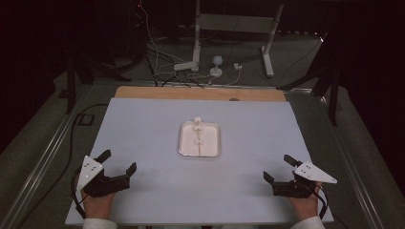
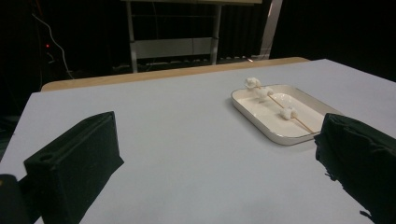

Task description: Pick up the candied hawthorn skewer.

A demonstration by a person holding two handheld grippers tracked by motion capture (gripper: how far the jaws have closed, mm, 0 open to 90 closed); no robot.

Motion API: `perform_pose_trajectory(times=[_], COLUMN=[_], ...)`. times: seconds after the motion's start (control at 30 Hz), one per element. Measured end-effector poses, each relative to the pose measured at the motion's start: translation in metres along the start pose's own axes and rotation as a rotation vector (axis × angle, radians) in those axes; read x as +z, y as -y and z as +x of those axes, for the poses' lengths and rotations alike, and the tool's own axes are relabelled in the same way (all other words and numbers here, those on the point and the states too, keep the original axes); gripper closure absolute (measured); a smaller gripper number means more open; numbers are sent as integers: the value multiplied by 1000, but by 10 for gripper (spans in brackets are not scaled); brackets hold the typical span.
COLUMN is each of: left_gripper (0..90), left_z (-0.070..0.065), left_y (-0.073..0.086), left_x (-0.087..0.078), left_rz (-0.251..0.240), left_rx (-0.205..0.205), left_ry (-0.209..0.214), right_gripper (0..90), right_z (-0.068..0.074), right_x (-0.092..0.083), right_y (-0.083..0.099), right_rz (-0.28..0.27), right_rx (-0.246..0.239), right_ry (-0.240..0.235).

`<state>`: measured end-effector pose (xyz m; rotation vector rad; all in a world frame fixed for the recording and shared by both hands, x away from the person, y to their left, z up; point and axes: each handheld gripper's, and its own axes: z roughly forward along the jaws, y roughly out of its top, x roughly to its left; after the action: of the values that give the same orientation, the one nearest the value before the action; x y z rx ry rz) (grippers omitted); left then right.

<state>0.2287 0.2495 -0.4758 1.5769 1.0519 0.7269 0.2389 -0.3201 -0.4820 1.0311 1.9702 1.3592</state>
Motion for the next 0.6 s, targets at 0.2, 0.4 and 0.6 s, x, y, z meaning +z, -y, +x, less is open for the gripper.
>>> perform_pose_trajectory(times=[0.2,0.4,0.6], left_gripper=[5,5,5], left_z=[0,-4,-6], left_y=[-1,-4,-8], left_x=[-2,-1,-2], left_rz=[-3,8,13], left_rx=[-10,-9,-5], left_ry=[-5,-18,-25], right_gripper=[0,0,0], right_z=[1,6,8], right_x=[1,3,2], right_y=[1,0,0], right_rz=[5,13,6], right_rx=[-3,-28,-37], right_ry=[8,11,28])
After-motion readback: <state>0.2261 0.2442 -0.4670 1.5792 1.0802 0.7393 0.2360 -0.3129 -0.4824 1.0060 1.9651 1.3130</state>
